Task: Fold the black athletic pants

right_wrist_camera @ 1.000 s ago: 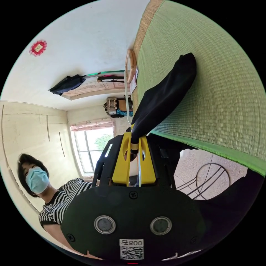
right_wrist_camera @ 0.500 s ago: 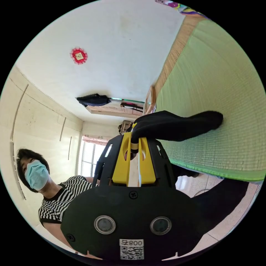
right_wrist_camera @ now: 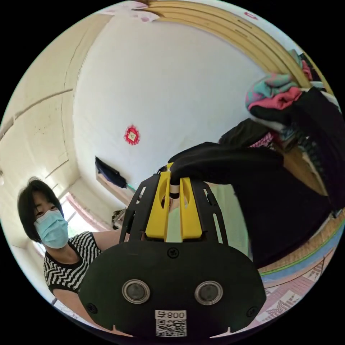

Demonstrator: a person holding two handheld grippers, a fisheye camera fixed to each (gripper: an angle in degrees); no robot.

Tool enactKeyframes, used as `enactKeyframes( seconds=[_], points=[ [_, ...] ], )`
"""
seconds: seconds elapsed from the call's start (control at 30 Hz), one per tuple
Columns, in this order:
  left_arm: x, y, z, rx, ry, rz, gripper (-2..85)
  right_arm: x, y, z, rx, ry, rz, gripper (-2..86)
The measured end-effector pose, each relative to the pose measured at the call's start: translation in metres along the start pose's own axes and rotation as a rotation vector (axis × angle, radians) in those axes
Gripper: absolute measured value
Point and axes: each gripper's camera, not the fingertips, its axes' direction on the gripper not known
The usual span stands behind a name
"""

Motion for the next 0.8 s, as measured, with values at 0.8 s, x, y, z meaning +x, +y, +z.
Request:
enactKeyframes(
  seconds=[0.8],
  points=[
    [-0.118, -0.116, 0.361, -0.364, -0.265, 0.05, 9.3, 0.067, 0.113, -0.088, 0.092, 0.171, 0.38, 3.2]
  ],
)
